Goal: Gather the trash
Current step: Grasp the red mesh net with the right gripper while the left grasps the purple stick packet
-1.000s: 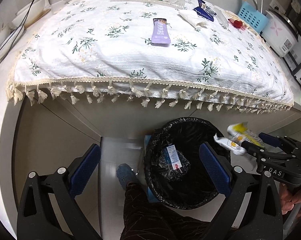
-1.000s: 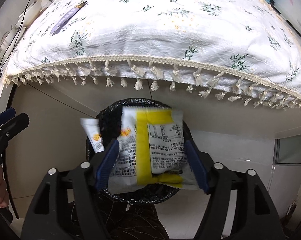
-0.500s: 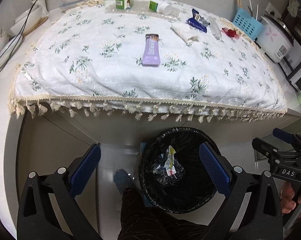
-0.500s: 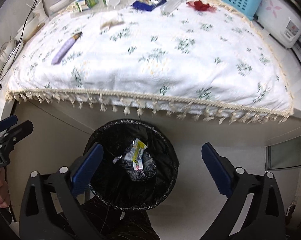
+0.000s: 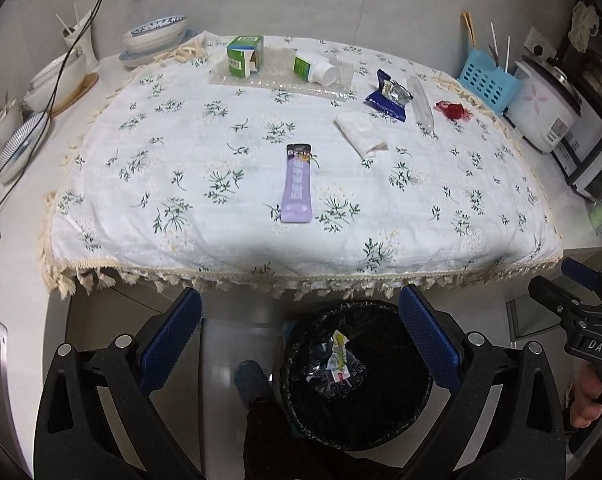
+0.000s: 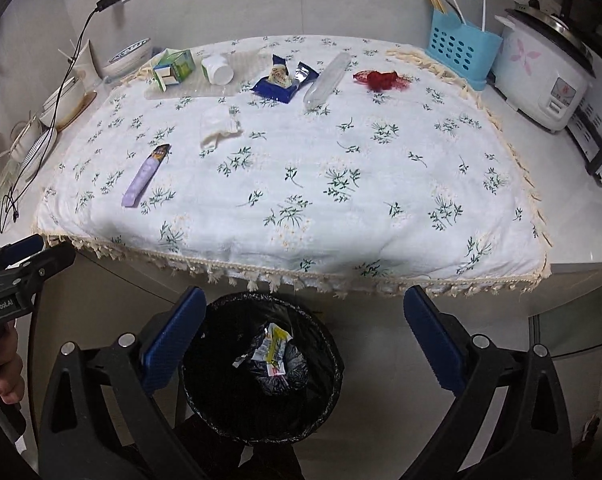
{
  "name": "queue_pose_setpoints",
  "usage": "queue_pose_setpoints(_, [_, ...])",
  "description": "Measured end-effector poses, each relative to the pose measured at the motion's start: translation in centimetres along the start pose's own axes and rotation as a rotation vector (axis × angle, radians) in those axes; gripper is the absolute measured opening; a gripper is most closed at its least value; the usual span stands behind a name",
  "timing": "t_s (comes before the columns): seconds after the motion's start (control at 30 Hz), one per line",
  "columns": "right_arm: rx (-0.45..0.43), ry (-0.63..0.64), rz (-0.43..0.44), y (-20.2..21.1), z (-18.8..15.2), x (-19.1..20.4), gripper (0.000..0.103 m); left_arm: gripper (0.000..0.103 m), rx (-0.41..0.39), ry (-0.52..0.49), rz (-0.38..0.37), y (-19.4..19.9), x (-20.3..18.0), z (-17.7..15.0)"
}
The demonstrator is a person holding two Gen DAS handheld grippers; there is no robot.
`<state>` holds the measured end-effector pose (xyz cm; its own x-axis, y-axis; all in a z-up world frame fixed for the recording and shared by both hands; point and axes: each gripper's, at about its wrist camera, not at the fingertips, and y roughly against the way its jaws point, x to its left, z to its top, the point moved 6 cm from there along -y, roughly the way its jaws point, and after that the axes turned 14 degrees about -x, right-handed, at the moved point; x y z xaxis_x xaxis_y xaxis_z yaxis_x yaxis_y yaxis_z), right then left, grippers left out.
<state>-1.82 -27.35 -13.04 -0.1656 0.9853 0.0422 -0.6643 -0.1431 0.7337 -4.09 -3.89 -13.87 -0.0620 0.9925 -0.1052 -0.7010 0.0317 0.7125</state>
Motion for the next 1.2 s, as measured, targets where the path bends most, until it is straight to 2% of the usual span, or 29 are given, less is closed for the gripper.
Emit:
queue_pose_setpoints(0.23, [-0.013, -0.011, -0.029, -1.1, 2.6, -0.5, 0.095, 0.096, 0.013, -0.009, 0.004, -2.4, 0.9, 3.0])
queue_pose_setpoints(0.6, [-0.003, -0.015, -0.105, -4.8, 7.8, -3.1, 0.095, 0.093, 0.086, -0.038, -0.002, -7.6, 1.1, 5.4])
queue_pose_setpoints(0.73, [0.013, -0.019, -0.122, -7.0, 9.9, -4.3, 0.091, 0.091, 0.128, -0.049, 0.000, -9.6, 1.3, 5.6])
queue_pose_setpoints(0.9, [0.032, -0.038, -0.144, -10.0, 12.7, -6.2, 0.085, 0.081, 0.191, -0.062, -0.002, -12.4, 1.5, 5.5])
queue_pose_setpoints(1.2, [0.077, -0.094, -0.171, -16.4, 18.0, -9.5, 0.075, 0.073, 0.258, -0.082, 0.000, -15.6, 1.6, 5.9])
